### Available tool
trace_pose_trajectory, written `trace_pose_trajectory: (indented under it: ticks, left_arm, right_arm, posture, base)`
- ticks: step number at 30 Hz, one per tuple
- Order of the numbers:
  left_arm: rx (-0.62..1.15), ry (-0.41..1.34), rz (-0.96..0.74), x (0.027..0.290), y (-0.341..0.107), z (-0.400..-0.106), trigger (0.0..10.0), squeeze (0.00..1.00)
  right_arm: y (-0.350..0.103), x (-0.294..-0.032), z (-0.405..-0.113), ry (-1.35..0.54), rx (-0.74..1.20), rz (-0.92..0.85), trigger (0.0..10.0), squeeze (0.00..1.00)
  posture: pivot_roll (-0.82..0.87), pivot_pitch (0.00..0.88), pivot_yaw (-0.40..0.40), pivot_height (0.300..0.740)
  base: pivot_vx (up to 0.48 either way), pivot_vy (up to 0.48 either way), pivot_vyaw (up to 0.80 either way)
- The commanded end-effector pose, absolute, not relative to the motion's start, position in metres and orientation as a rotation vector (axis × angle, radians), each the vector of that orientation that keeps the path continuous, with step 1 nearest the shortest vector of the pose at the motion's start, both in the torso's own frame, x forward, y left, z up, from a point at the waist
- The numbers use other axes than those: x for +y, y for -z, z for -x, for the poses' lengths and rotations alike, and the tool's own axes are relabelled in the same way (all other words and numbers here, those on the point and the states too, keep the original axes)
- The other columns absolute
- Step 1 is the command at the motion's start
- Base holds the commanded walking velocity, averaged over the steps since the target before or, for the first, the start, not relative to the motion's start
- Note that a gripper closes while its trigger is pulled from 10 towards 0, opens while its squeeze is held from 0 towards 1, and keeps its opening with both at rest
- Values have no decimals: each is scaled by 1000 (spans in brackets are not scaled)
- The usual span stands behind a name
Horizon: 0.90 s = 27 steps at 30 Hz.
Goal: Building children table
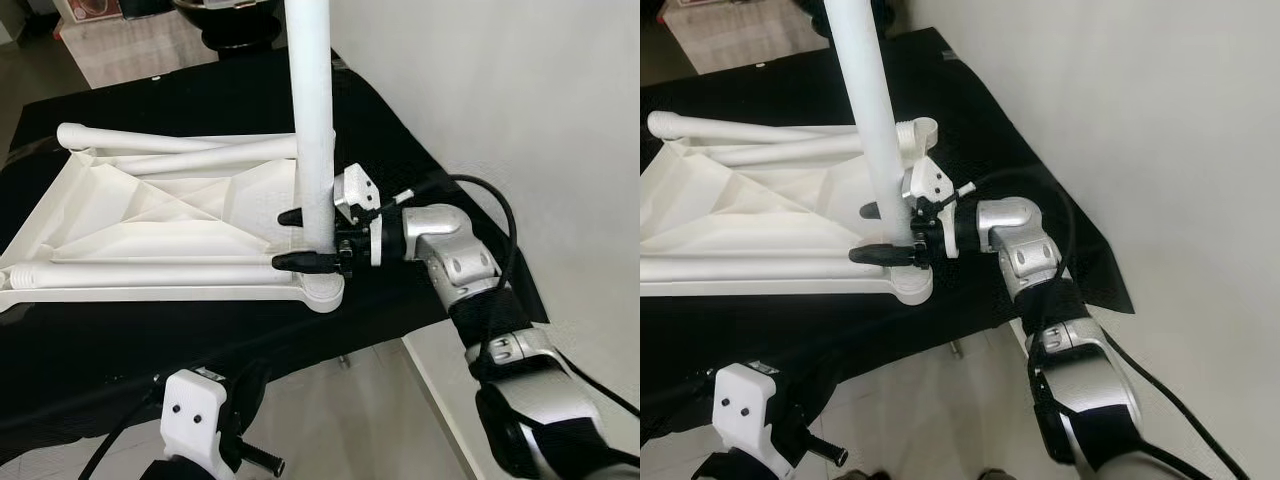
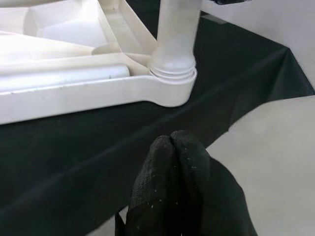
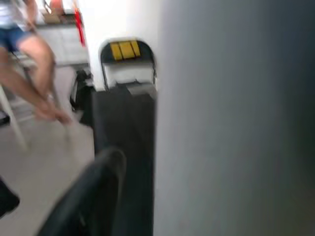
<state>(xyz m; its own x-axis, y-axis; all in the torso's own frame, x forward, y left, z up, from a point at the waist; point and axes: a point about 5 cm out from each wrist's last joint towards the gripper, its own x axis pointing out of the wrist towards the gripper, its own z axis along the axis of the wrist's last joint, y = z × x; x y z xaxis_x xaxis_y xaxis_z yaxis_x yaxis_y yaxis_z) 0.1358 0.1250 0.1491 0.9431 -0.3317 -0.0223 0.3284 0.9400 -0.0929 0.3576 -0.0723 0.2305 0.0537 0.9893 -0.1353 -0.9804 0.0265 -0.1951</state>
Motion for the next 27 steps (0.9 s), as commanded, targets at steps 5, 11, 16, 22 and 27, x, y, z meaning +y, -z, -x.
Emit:
trace_pose_trajectory:
  ticks: [5, 11, 16, 22, 27]
  left_arm:
    - [61, 342, 76, 126, -148, -131, 10000, 0]
    - [64, 343, 77, 126, -148, -131, 10000, 0]
    - [63, 340, 82, 126, -147, -133, 10000, 0]
    - [58, 340, 83, 127, -147, -137, 10000, 0]
    - [54, 342, 84, 130, -146, -141, 10000, 0]
  right_arm:
    - [-236, -64, -358, -1622, -52, 251, 0, 0]
    - [-239, -66, -361, -1636, -59, 242, 0, 0]
    - [-237, -70, -365, -1506, -124, 286, 0, 0]
    - [-215, -74, -366, -1004, -116, 269, 0, 0]
    - [-187, -72, -341, -584, -41, 247, 0, 0]
  posture:
    - [101, 210, 28, 740]
    - [97, 208, 33, 740]
    - [80, 199, 36, 740]
    - [59, 195, 36, 740]
    - [42, 193, 58, 740]
  base:
    - [0, 0, 0]
    - [0, 0, 0]
    - [0, 0, 0]
    - [0, 0, 0]
    - [0, 0, 0]
